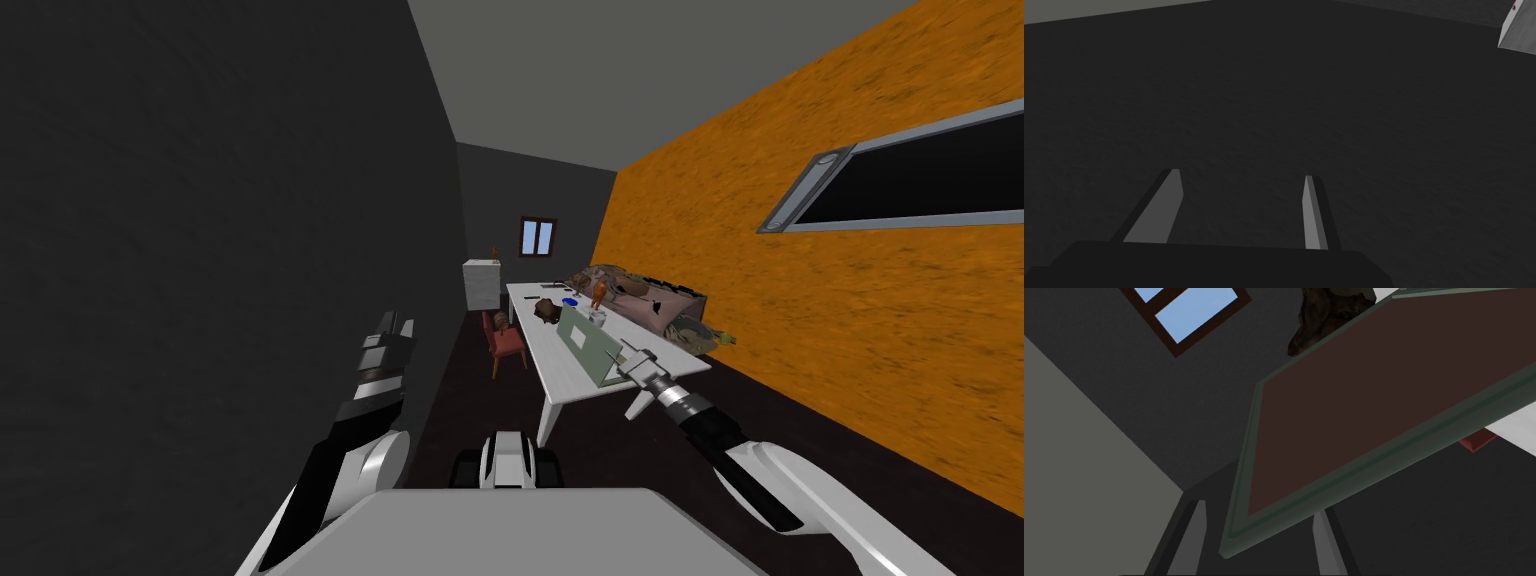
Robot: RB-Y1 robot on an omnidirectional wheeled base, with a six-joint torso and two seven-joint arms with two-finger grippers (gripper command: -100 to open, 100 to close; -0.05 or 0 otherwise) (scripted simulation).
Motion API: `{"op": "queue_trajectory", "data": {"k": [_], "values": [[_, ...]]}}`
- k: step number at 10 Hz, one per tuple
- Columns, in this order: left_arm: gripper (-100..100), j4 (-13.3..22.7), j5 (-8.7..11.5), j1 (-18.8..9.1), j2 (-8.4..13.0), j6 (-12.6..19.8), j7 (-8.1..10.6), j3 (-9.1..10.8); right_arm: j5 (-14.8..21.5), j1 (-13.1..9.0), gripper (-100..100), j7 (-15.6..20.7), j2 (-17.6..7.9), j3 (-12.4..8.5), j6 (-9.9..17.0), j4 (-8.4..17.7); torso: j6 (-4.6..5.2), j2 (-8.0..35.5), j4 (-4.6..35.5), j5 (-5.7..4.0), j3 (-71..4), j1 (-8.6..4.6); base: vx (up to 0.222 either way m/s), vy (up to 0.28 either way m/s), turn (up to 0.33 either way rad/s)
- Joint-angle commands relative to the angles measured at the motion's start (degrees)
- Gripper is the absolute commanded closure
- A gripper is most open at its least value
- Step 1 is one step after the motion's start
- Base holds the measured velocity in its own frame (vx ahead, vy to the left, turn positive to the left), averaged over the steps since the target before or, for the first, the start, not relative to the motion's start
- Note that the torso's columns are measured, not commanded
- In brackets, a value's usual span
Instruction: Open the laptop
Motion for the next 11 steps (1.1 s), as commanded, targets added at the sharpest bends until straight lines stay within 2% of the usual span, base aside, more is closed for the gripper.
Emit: {"op": "queue_trajectory", "data": {"k": [1, 6, 7, 8, 11], "values": [[0, 0.0, 0.0, 0.0, 0.0, 0.0, 0.0, 0.0, -2.53, -0.63, 100, -4.09, -1.34, 0.26, 0.57, 2.03, 0.06, -0.03, -0.05, -0.07, 0.0, -0.09, -0.019, -0.067, 0.04], [0, 0.0, 0.0, 0.0, 0.0, 0.0, 0.0, 0.0, -7.59, -2.0, 100, -11.89, -4.01, 0.79, 1.48, 5.23, 0.08, -0.02, -0.03, -0.03, 0.0, -0.05, -0.02, -0.068, 0.031], [0, 0.0, 0.0, 0.0, 0.0, 0.0, 0.0, 0.0, -7.06, -1.92, 100, -10.81, -3.64, 0.62, 1.11, 4.39, 0.03, 0.01, -0.03, 0.01, 0.03, 0.08, -0.005, -0.032, 0.01], [0, 0.0, 0.0, 0.01, 0.0, 0.0, 0.0, 0.0, -8.95, -3.03, 100, -13.25, -3.32, 1.3, 1.22, 6.49, -0.03, 0.03, -0.02, 0.09, 0.04, 0.37, -0.018, -0.075, 0.056], [0, 0.0, 0.0, 0.0, 0.01, 0.0, 0.0, 0.01, -11.52, -4.42, 100, -16.26, -2.71, 2.49, 1.13, 9.58, -0.1, -0.1, -0.07, -0.03, -0.05, 0.1, -0.023, -0.108, 0.063]]}}
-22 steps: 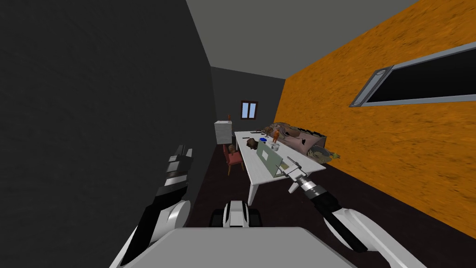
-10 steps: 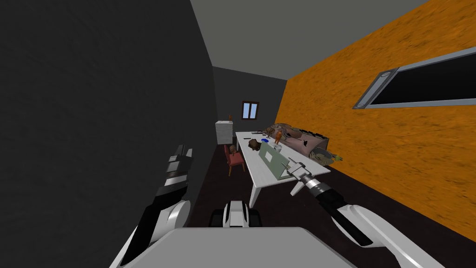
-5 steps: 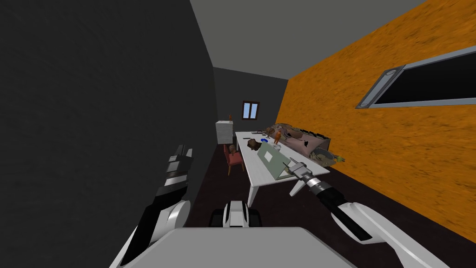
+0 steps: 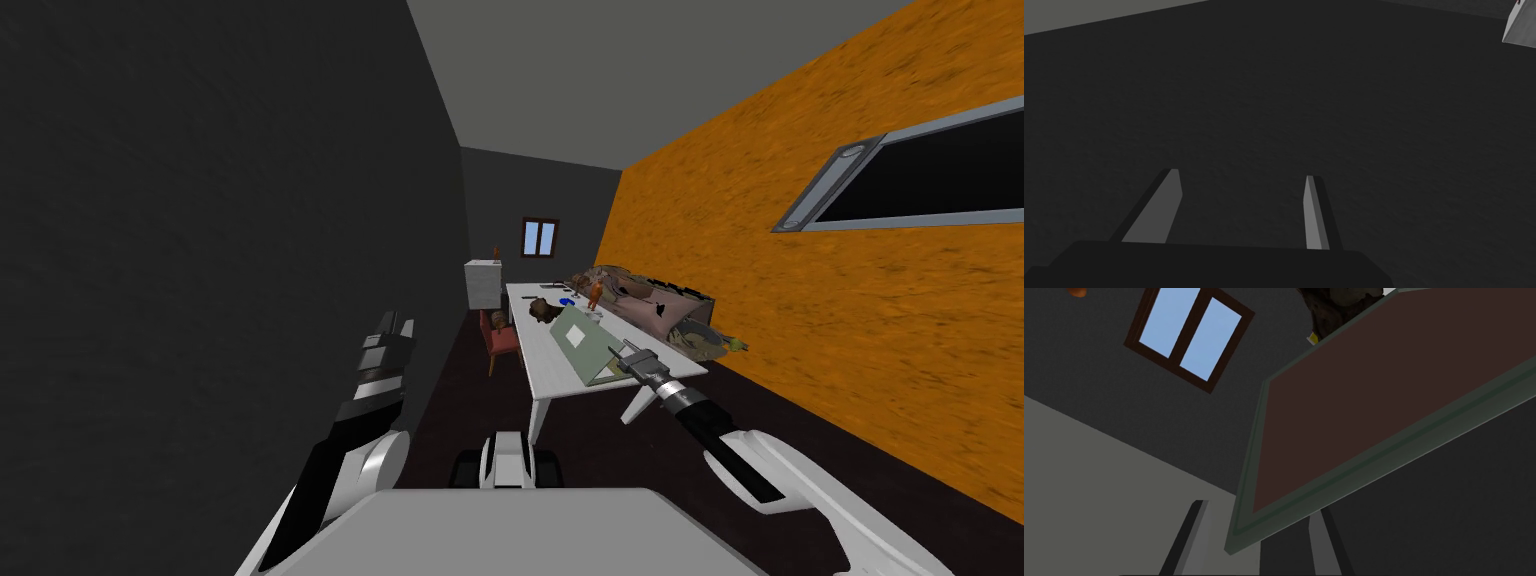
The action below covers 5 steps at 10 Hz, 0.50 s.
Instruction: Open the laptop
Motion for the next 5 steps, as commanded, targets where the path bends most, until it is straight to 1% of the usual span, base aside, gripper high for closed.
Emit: {"op": "queue_trajectory", "data": {"k": [1, 5], "values": [[0, 0.0, 0.0, 0.0, 0.0, 0.0, 0.0, 0.0, -2.22, -1.19, 100, -2.43, 0.96, 1.16, -0.49, 3.42, 0.05, -0.01, -0.05, -0.02, 0.0, 0.01, -0.022, -0.095, 0.044], [0, 0.0, 0.0, 0.0, 0.0, 0.0, 0.0, 0.0, -5.65, -3.05, 100, -6.45, 1.77, 2.73, -0.61, 7.55, 0.01, -0.02, -0.16, -0.11, 0.01, 0.06, -0.026, -0.086, 0.045]]}}
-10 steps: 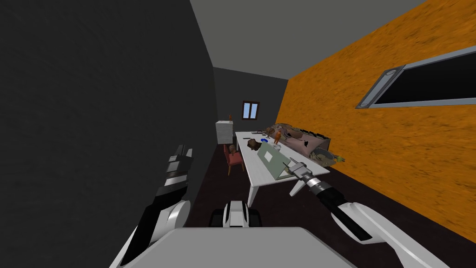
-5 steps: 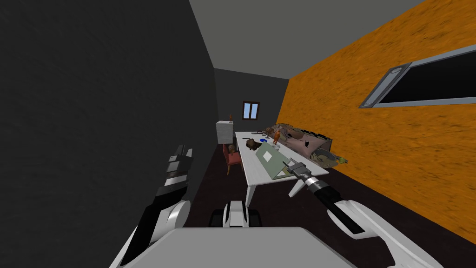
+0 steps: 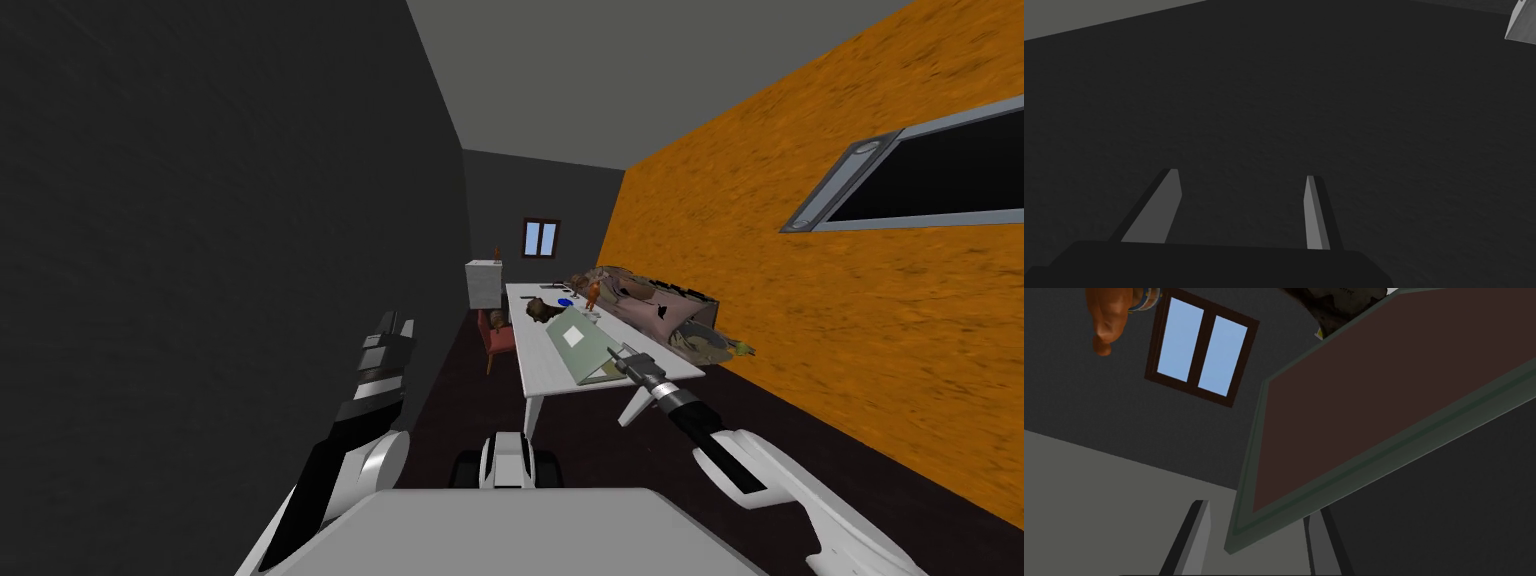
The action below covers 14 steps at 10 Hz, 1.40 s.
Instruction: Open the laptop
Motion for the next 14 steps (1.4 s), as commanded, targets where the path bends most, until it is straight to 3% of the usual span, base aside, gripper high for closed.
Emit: {"op": "queue_trajectory", "data": {"k": [1, 2, 10, 11, 14], "values": [[0, 0.0, 0.0, 0.0, 0.0, 0.0, 0.0, 0.0, -0.82, -0.38, 100, -0.99, 0.21, 0.4, 0.04, 0.85, -0.02, 0.03, 0.01, 0.0, 0.02, 0.04, -0.012, -0.038, 0.009], [0, 0.0, 0.0, 0.01, 0.0, 0.0, 0.0, 0.0, -2.37, -1.66, 100, -2.29, 2.01, 1.37, -0.6, 3.54, -0.03, 0.07, 0.15, 0.2, 0.01, 0.28, -0.019, -0.083, 0.026], [0, 0.0, 0.0, 0.0, 0.0, 0.0, 0.0, 0.0, -7.28, -5.77, 100, -5.84, 8.25, 4.81, -3.12, 12.69, -0.31, 0.09, 0.05, 0.09, 0.04, 0.37, -0.023, -0.098, 0.033], [0, 0.0, 0.0, 0.0, 0.0, 0.0, 0.0, 0.0, -7.41, -5.42, -100, -7.23, 5.47, 3.74, -1.06, 10.26, -0.24, 0.08, 0.05, 0.08, 0.03, 0.34, -0.027, -0.029, 0.039], [0, 0.0, 0.0, 0.0, -0.02, 0.0, 0.0, -0.01, -8.13, -4.67, -100, -9.78, 2.45, 3.34, 0.91, 8.22, -0.04, 0.2, 0.35, 0.44, 0.05, 0.51, -0.007, 0.049, 0.014]]}}
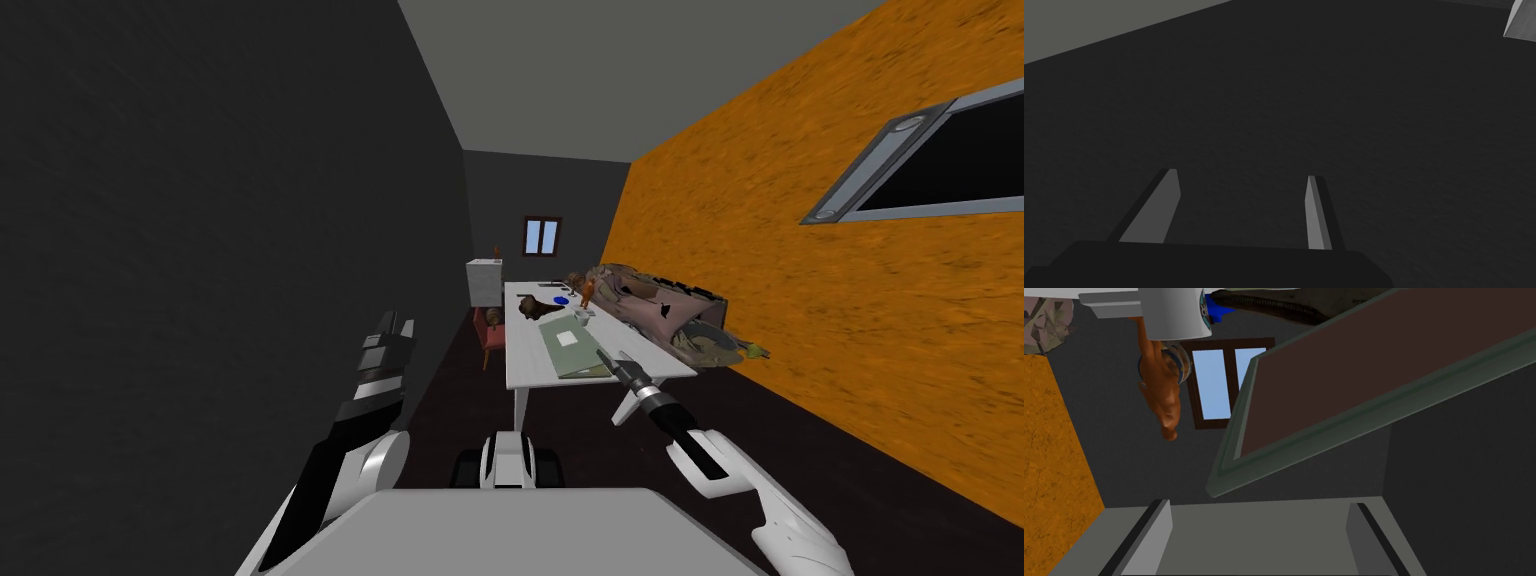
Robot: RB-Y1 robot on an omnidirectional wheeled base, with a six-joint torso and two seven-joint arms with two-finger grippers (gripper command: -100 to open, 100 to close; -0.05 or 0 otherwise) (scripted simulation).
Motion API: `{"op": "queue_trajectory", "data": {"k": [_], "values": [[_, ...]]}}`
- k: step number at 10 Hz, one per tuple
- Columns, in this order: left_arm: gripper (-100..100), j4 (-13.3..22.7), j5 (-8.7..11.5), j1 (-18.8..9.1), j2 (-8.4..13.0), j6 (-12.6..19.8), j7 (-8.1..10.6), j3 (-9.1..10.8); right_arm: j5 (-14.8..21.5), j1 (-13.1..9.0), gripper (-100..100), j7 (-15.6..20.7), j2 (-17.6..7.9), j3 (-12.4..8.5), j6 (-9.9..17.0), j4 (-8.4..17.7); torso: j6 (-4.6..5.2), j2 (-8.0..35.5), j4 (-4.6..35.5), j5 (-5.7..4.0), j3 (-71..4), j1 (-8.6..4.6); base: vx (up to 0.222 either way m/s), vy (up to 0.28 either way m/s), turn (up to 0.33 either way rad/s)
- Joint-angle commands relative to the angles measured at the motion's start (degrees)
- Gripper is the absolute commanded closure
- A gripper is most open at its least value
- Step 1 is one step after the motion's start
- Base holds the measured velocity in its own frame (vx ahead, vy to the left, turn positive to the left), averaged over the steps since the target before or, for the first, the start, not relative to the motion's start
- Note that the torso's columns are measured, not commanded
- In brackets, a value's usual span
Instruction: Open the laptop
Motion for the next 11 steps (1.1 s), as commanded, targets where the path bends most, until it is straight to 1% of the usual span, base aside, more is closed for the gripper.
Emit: {"op": "queue_trajectory", "data": {"k": [1, 2, 3, 4, 5, 6, 11], "values": [[0, 0.0, 0.0, 0.0, 0.0, 0.0, 0.0, 0.0, -0.69, 0.52, -100, -2.45, -2.86, -0.41, 1.74, -1.58, 0.0, 0.04, 0.02, -0.05, 0.02, -0.19, -0.008, 0.045, 0.017], [0, 0.0, 0.0, 0.0, 0.0, 0.0, 0.0, 0.0, -0.93, 0.77, -100, -3.3, -3.86, -0.54, 2.39, -2.26, 0.01, 0.06, 0.03, -0.1, 0.04, -0.31, -0.013, 0.035, 0.014], [0, 0.0, 0.0, 0.0, 0.0, 0.0, 0.0, 0.0, -1.41, 1.27, -100, -5.0, -5.88, -0.8, 3.71, -3.61, 0.01, 0.07, 0.03, -0.11, 0.05, -0.36, -0.021, 0.037, 0.032], [0, 0.0, 0.0, 0.0, 0.0, 0.0, 0.0, 0.0, -1.65, 1.53, -100, -5.85, -6.88, -0.94, 4.37, -4.29, 0.0, 0.07, 0.03, -0.09, 0.05, -0.31, -0.022, 0.035, 0.027], [0, 0.0, 0.0, 0.0, 0.0, 0.0, 0.0, 0.0, -1.48, 1.27, -100, -5.06, -6.12, -0.9, 3.6, -3.53, 0.01, 0.06, 0.03, -0.08, 0.04, -0.27, -0.009, 0.014, 0.001], [0, 0.0, 0.0, 0.0, 0.01, 0.0, 0.0, 0.01, -1.52, 1.33, 0, -5.29, -6.22, -0.93, 3.76, -3.64, 0.01, 0.01, 0.01, -0.1, 0.01, -0.31, 0.0, 0.0, 0.0], [0, 0.0, 0.0, 0.0, 0.01, 0.0, 0.0, 0.01, -1.51, 1.32, 0, -5.27, -6.21, -0.93, 3.75, -3.63, 0.01, 0.04, 0.02, -0.07, 0.03, -0.25, 0.0, 0.0, 0.0]]}}
